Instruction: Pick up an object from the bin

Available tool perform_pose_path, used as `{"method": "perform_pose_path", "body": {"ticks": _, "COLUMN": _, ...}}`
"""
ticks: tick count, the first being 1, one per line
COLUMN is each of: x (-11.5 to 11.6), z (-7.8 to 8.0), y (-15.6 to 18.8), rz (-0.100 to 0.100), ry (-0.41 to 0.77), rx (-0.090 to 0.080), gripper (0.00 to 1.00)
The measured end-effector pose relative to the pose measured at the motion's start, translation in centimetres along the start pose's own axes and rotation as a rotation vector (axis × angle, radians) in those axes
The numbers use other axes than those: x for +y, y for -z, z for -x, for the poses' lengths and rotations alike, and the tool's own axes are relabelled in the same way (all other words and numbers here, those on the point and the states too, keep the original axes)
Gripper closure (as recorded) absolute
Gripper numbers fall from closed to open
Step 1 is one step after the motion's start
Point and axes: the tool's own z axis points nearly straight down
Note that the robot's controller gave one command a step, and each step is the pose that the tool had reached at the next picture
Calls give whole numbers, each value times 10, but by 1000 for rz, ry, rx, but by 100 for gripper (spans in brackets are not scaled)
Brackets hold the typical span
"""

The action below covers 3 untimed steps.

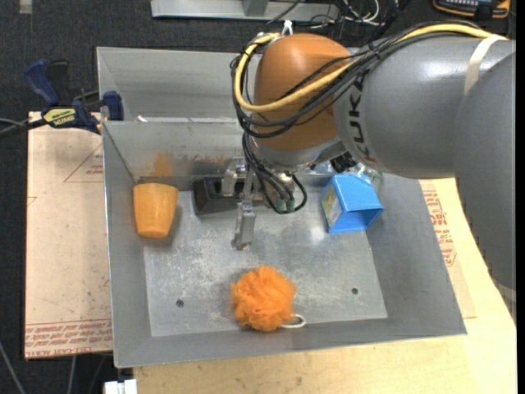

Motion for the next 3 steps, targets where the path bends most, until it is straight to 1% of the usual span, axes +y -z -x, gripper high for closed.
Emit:
{"method": "perform_pose_path", "body": {"ticks": 1, "x": -1, "z": 1, "y": 5, "rz": 1, "ry": -3, "rx": -8, "gripper": 0}}
{"method": "perform_pose_path", "body": {"ticks": 2, "x": -4, "z": -35, "y": -25, "rz": 2, "ry": -46, "rx": -12, "gripper": 0}}
{"method": "perform_pose_path", "body": {"ticks": 3, "x": -19, "z": -59, "y": -74, "rz": 3, "ry": -15, "rx": -8, "gripper": 0}}
